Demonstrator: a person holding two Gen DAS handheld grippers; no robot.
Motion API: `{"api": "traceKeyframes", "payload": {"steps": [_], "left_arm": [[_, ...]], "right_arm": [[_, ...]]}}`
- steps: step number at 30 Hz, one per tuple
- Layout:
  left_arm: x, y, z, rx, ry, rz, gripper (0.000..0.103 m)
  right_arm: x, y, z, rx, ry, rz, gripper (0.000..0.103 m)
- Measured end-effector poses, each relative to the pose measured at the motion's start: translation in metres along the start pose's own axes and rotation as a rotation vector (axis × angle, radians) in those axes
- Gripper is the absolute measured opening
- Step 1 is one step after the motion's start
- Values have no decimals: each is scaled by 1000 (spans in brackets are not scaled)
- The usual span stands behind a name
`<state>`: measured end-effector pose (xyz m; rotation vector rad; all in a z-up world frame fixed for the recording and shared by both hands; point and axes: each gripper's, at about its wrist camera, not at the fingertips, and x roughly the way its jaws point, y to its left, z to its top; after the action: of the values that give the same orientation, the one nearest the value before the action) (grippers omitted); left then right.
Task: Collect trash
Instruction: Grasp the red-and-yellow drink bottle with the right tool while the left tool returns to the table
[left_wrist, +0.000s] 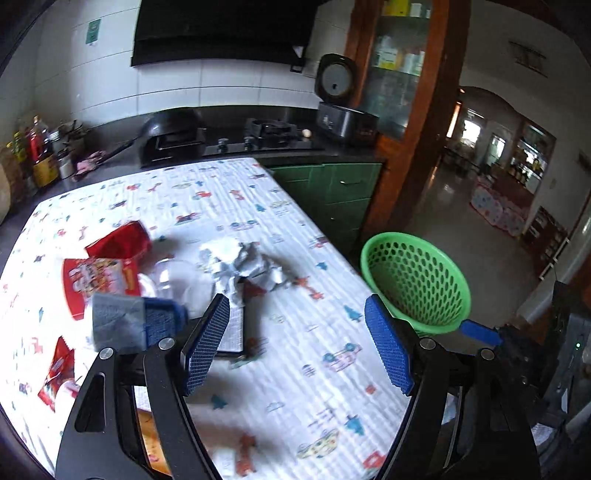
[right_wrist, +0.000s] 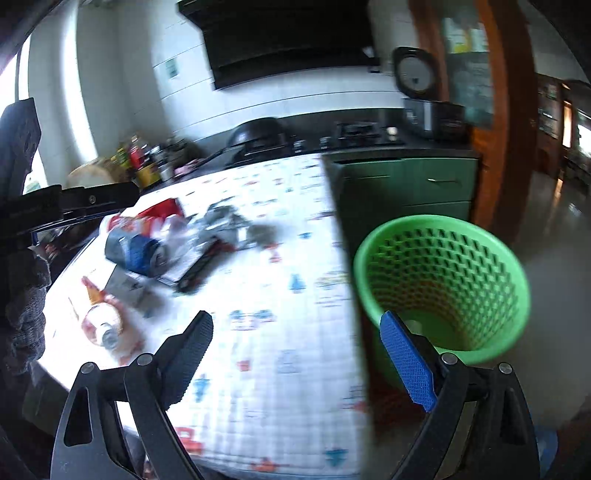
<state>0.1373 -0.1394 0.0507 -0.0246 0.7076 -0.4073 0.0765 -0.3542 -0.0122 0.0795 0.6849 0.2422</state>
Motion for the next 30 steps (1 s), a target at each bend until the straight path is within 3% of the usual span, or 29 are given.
{"api": "traceKeyframes", "payload": {"steps": [14, 22, 30], "left_arm": [[-77, 179, -42, -202, -28, 247, 75], [-89, 223, -66, -249, -9, 307, 75], [-88, 248, -82, -268, 0, 306, 75]], "right_arm": [[45, 158, 18, -329, 119, 324, 89], [72, 228, 17, -524, 186, 426, 87], [109, 272, 23, -672, 282, 472, 82]]}}
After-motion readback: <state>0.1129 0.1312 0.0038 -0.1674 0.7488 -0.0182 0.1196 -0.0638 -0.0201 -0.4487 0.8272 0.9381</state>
